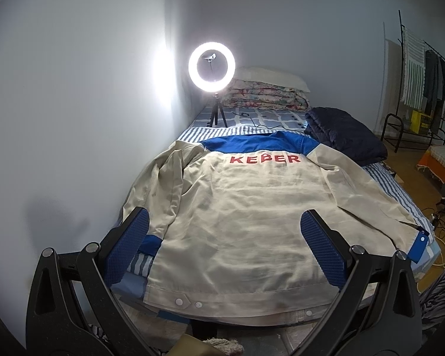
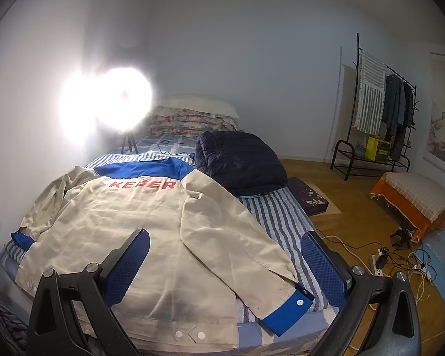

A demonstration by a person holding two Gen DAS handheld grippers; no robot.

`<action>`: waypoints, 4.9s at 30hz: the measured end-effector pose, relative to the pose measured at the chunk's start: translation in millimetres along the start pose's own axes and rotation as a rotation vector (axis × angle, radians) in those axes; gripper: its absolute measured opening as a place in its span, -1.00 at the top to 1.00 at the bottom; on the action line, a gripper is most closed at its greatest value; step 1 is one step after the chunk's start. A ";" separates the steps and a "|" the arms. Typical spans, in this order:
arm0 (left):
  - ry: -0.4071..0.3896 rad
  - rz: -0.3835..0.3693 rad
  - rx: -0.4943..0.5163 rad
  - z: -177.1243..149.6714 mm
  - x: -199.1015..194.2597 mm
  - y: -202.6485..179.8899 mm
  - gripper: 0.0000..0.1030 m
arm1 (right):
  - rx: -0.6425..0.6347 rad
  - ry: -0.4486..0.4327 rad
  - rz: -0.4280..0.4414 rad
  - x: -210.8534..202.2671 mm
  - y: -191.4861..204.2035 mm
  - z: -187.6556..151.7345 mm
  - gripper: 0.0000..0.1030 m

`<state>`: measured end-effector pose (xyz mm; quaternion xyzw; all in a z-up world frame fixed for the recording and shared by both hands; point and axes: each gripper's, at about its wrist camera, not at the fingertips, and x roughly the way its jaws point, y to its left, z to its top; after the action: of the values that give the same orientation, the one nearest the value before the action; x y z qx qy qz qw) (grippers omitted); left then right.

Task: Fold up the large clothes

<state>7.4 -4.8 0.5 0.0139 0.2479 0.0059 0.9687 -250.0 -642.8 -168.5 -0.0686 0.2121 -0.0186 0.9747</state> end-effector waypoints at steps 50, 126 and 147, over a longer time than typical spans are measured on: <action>0.460 0.238 -0.728 -112.8 268.4 224.8 -0.11 | -0.235 0.151 0.585 168.1 165.8 24.5 -0.37; 0.051 0.157 -0.053 -57.6 121.5 184.6 1.00 | -0.157 0.837 0.781 416.0 623.6 48.6 0.85; 0.020 0.189 -0.058 -63.9 119.1 189.1 -0.21 | 0.147 0.787 0.940 417.5 382.0 41.3 1.00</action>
<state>80.2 188.0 -107.1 0.0089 0.2551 0.1046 0.9612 149.6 -286.8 -357.0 0.1117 0.5617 0.3742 0.7294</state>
